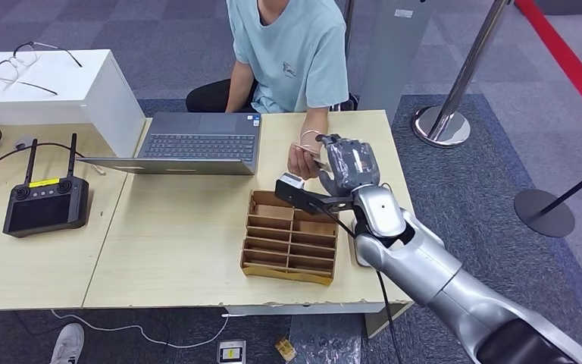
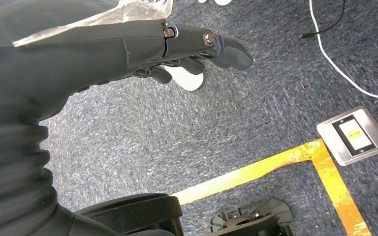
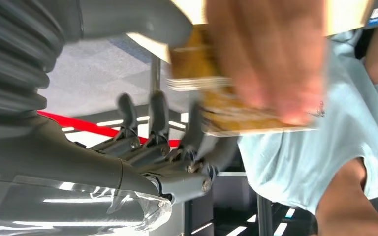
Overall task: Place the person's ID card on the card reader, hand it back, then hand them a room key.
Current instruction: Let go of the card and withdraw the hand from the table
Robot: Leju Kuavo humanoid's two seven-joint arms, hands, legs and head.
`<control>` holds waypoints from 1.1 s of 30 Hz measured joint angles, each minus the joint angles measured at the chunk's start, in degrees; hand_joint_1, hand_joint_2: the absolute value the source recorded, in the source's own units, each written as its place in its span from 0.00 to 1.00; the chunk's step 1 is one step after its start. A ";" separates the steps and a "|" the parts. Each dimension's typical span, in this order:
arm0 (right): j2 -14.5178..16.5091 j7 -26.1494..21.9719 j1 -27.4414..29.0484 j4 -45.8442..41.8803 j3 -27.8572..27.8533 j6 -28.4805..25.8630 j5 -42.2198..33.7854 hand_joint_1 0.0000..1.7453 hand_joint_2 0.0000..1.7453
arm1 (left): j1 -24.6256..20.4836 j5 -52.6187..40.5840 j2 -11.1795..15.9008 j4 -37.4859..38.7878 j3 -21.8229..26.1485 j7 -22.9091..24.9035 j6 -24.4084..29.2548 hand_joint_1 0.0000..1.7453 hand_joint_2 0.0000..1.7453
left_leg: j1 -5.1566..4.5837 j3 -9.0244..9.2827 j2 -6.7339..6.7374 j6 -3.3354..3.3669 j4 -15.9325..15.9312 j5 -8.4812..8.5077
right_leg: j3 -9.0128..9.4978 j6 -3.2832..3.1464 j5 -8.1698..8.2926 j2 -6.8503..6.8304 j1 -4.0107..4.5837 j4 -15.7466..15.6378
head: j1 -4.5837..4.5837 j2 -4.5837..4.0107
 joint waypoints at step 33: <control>-13.24 8.05 12.64 -42.49 -13.76 10.00 25.47 0.00 1.00 | 0.94 2.98 0.42 0.03 0.13 -1.19 0.57 0.00 1.00 | -0.01 -0.01 -0.02 0.06 0.10 -0.05 | -0.05 0.04 -0.03 0.01 -0.04 -0.04 | 0.00 0.00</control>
